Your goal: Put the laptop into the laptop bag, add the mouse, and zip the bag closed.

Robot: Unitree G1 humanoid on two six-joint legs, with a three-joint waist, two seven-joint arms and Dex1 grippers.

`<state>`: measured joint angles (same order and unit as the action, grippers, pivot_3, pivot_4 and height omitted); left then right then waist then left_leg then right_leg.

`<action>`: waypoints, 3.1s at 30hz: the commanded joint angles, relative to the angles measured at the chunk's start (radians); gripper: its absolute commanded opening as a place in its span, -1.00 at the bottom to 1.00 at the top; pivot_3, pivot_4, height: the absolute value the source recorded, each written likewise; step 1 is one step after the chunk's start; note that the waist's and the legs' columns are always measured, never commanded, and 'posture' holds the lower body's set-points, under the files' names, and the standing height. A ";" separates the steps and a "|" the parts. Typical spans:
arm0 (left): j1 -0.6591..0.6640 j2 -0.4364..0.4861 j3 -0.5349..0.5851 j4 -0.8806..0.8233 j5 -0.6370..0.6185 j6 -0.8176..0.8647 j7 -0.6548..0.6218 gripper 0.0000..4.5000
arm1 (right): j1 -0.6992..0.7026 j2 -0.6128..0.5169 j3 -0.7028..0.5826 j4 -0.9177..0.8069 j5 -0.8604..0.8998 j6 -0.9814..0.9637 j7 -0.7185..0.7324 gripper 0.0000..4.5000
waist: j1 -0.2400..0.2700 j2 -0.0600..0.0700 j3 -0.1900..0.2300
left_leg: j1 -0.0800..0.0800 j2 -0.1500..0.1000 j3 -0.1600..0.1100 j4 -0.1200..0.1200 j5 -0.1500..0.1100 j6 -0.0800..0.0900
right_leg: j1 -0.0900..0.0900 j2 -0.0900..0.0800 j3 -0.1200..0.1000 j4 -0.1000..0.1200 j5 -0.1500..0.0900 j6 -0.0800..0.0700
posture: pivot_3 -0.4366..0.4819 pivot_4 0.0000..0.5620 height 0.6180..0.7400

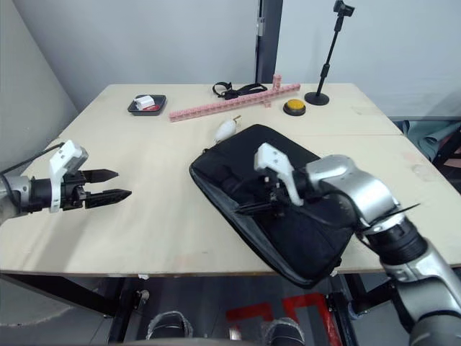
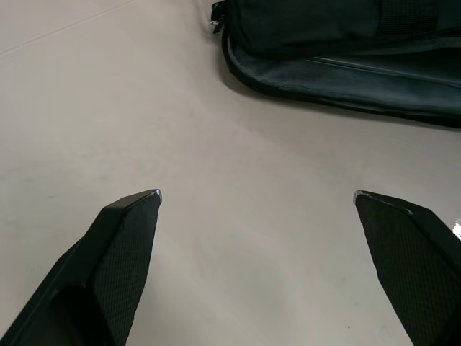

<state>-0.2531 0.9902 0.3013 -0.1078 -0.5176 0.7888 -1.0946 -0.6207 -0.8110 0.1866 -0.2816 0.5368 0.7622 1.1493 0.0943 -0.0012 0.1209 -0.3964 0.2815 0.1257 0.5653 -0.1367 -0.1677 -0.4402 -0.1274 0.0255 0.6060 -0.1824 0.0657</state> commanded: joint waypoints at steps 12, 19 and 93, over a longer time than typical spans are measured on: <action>-0.037 0.168 0.134 0.175 0.001 -0.069 -0.053 1.00 | 0.232 -0.529 -0.476 0.365 -0.065 -0.169 0.248 0.97 | 0.002 -0.002 0.000 | -0.002 0.000 0.000 0.002 0.003 0.007 | 0.001 0.000 0.000 0.000 -0.002 -0.003 | -0.05 -0.47 1.00; -0.035 0.197 0.136 0.218 0.007 -0.088 -0.075 1.00 | 0.371 -0.550 -0.556 0.478 -0.126 -0.339 0.300 0.97 | -0.005 -0.002 0.000 | -0.001 0.000 0.000 0.006 0.004 0.012 | 0.001 -0.001 0.001 0.004 -0.003 -0.005 | -0.05 -0.47 1.00; -0.720 -0.588 -0.163 1.165 0.295 -0.500 0.095 -0.98 | 0.129 -0.085 -0.316 -0.186 0.287 0.020 -0.256 1.00 | 0.012 -0.002 -0.001 | -0.002 -0.001 -0.002 0.008 -0.001 0.002 | 0.005 -0.001 0.000 0.003 -0.001 -0.002 | -0.05 -0.47 1.00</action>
<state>-0.9869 0.3560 0.1085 1.1120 -0.2054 0.2837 -1.0083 -0.4707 -0.8732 -0.1313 -0.4783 0.8437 0.7801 0.8877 0.1066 -0.0032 0.1202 -0.3981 0.2807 0.1234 0.5735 -0.1378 -0.1656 -0.4348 -0.1285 0.0259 0.6084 -0.1834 0.0633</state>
